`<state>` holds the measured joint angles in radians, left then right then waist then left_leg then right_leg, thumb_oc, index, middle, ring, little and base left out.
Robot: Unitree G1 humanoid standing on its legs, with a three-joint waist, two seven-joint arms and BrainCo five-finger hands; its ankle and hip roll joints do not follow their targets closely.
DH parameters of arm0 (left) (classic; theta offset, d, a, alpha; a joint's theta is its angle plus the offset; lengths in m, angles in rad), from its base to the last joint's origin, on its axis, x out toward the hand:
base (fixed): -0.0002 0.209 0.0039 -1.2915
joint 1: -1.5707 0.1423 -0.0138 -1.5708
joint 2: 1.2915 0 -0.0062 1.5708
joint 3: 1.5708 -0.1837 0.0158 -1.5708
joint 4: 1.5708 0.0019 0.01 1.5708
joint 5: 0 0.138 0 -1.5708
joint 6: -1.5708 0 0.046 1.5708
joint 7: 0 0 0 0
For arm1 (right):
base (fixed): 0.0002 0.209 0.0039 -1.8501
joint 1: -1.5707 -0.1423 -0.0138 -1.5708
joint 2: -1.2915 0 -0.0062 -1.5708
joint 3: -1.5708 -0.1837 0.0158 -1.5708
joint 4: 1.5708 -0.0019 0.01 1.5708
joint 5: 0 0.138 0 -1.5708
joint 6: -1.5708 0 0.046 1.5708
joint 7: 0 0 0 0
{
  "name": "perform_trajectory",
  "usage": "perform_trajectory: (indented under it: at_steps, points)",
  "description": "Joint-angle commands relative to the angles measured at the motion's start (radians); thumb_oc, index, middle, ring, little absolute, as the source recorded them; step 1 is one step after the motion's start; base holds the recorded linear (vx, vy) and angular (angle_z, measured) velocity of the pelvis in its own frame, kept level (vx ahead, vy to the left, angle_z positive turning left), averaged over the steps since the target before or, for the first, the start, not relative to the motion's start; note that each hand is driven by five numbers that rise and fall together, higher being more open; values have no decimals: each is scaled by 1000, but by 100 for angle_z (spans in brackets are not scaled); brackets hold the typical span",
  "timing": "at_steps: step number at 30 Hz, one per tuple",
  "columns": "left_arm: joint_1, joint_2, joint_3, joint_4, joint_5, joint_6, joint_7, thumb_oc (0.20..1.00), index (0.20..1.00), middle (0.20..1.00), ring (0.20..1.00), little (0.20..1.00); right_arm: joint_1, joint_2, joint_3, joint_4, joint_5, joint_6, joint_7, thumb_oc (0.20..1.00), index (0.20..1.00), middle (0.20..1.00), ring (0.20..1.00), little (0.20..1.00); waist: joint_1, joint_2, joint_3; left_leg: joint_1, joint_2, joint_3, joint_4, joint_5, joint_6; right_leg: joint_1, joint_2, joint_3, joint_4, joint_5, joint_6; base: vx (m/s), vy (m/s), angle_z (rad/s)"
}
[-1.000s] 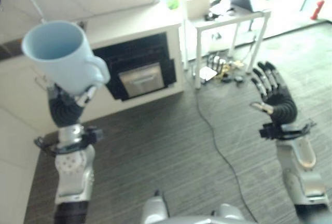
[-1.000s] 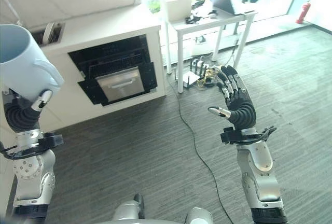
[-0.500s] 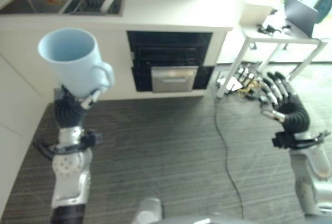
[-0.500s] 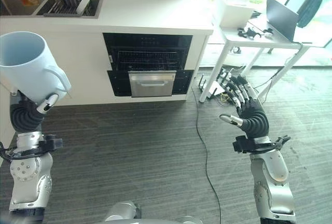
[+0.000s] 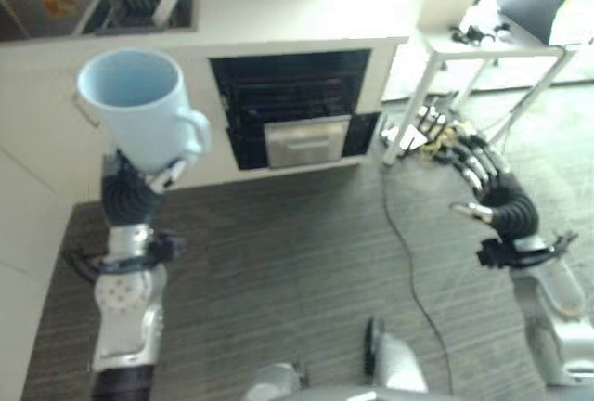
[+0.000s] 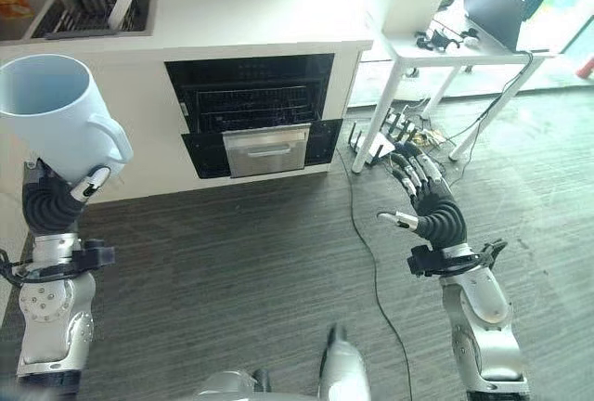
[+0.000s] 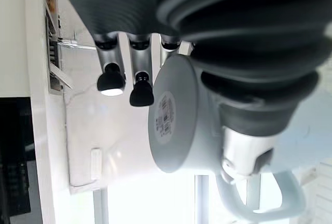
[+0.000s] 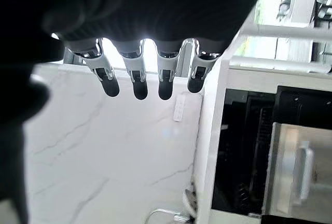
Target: Place the dishes in the dishwasher.
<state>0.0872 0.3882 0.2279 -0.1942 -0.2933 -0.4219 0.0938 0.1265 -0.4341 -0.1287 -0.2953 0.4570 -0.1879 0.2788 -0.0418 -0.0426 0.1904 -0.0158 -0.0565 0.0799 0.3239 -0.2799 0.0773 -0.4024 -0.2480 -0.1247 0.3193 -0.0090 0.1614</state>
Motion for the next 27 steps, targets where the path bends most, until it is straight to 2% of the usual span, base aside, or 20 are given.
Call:
perform_trajectory:
  at_steps: [1,5,7,9,10,11,13,14,16,17,18,19,20,22,25,27]
  points:
    - [-5,63,-6,-140,11,-69,6,200,200,200,200,200,-51,-12,-34,-48,59,-71,3,1000,1000,1000,1000,1000,10,-18,-34,20,50,-33,-24,-37,-75,109,8,-22,-19,-1,41,200,-296,58]
    - [14,54,-3,-149,-39,-59,4,200,200,200,200,200,-63,-27,-25,-49,15,-80,-32,1000,1000,1000,1000,1000,-10,-7,-64,96,93,-32,-24,-51,-114,145,54,-20,-19,-19,9,255,-374,17]
    - [15,49,-1,-149,-63,-63,3,200,200,200,200,200,-62,-46,-39,-50,34,-69,-35,1000,1000,1000,1000,1000,-14,0,-73,120,114,-26,-24,-28,-138,167,75,-32,-19,-39,-15,196,-295,-2]
    - [23,36,5,-155,-77,-68,-11,200,200,200,200,200,-52,-46,-49,-53,48,-65,-21,1000,1000,1000,1000,1000,-11,5,-76,133,123,-39,-24,61,-162,188,106,-23,-19,-63,-41,190,-300,0]
    - [32,26,6,-159,-77,-72,-24,200,200,200,200,200,-43,-47,-52,-60,48,-63,-15,1000,1000,1000,1000,1000,0,-3,-76,139,115,-48,-24,155,-180,212,114,-10,-19,-83,-57,208,-312,-11]
    - [37,21,6,-160,-72,-74,-31,200,200,200,200,200,-39,-48,-52,-62,50,-62,-9,1000,1000,1000,1000,1000,8,-12,-70,126,105,-49,15,193,-189,230,112,-1,-19,-95,-66,174,-274,-10]
    - [39,13,7,-157,-73,-75,-45,200,200,200,200,200,-37,-44,-50,-53,41,-65,-6,1000,1000,1000,1000,1000,26,-26,-53,43,92,-39,133,198,-189,259,96,-7,-19,-106,-78,111,-208,-21]
    - [32,11,0,-149,-76,-70,-49,200,200,200,200,200,-42,-45,-43,-47,28,-64,-20,1000,1000,1000,1000,1000,35,-28,-41,2,98,-12,124,181,-177,279,87,-27,-19,-117,-77,111,-129,-13]
    - [25,10,-7,-140,-80,-69,-56,200,200,200,200,200,-56,-43,-35,-32,8,-62,-33,1000,1000,1000,1000,1000,39,-21,-35,7,113,38,27,169,-166,299,84,-51,-19,-135,-72,98,20,19]
    - [25,12,-9,-132,-71,-80,-51,200,200,200,200,200,-67,-41,-31,-25,5,-58,-36,1000,1000,1000,1000,1000,36,-5,-29,4,135,69,-24,151,-164,308,92,-65,-19,-145,-66,93,163,45]
    - [22,15,-12,-127,-69,-87,-43,200,200,200,200,200,-67,-35,-32,-20,-9,-60,-32,1000,1000,1000,1000,1000,28,22,-24,-45,183,94,-24,135,-177,319,110,-80,-19,-157,-60,202,307,76]
    - [14,12,-23,-114,-92,-87,-26,200,200,200,200,200,-64,-42,-37,-18,-23,-57,-27,1000,1000,1000,1000,1000,32,52,-22,-142,245,85,-24,181,-207,351,137,-83,-19,-193,-56,262,336,74]
    - [12,7,-29,-108,-91,-86,-15,200,200,200,200,200,-67,-49,-36,-19,-22,-51,-25,1000,1000,1000,1000,1000,40,61,-22,-186,269,66,-24,206,-217,369,147,-79,-19,-212,-57,367,381,50]
    - [24,-7,-33,-80,-105,-105,-24,200,200,200,200,200,-60,-72,-44,-19,-14,-38,-14,1000,1000,1000,1000,1000,51,73,-25,-237,329,90,-24,243,-228,415,143,-98,-19,-256,-60,407,443,-16]
    - [55,-5,-14,-93,-129,-102,-31,200,200,200,200,200,-15,-71,-72,-30,-3,-41,16,1000,1000,1000,1000,1000,55,62,-37,-224,322,84,-24,219,-214,445,123,-92,-19,-267,-45,309,369,-72]
    - [53,5,-1,-100,-146,-89,-46,200,200,200,200,200,1,-67,-93,-34,9,-37,10,1000,1000,1000,1000,1000,64,42,-50,-209,293,87,-24,197,-196,469,96,-82,-19,-263,-20,313,389,-53]
